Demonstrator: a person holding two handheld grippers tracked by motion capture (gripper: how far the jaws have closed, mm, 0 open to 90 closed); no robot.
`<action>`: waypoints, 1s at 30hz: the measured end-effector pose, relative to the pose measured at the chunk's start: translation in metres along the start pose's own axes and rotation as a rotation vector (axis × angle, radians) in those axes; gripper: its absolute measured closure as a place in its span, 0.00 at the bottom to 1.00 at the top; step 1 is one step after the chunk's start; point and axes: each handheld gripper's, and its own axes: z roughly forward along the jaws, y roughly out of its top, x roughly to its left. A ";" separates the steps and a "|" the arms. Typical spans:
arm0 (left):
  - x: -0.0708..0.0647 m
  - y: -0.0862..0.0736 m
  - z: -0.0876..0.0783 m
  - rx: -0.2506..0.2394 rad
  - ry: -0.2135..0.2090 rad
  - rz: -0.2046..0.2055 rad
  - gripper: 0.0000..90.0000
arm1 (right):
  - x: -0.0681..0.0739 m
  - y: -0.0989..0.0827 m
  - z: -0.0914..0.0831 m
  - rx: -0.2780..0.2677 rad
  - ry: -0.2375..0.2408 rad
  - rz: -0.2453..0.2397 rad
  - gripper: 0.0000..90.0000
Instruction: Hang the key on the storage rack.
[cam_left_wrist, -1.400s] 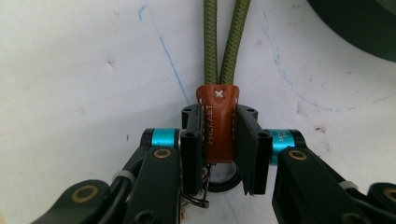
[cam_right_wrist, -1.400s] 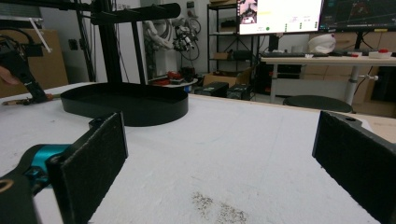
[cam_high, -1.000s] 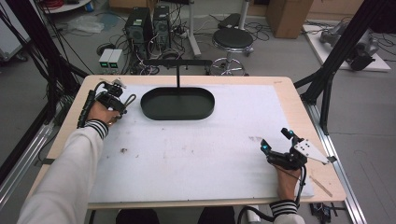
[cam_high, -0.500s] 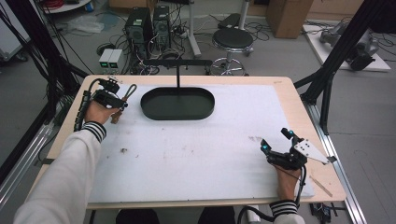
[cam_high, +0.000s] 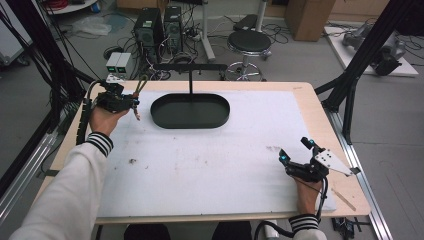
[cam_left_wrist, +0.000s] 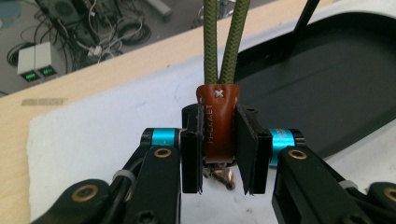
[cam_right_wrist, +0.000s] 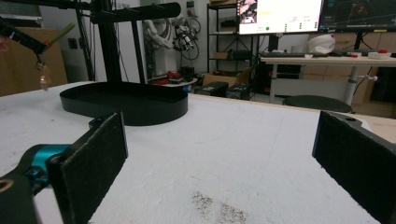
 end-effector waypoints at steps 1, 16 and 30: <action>-0.001 0.000 -0.001 -0.016 0.003 -0.003 0.81 | 0.000 0.000 0.000 0.000 -0.001 -0.001 0.03; -0.012 0.006 -0.015 -0.152 -0.033 0.007 0.81 | 0.000 0.000 0.000 0.000 -0.001 -0.002 0.03; -0.025 0.011 -0.010 -0.193 -0.066 0.008 0.81 | 0.000 0.000 0.000 0.000 0.000 -0.002 0.03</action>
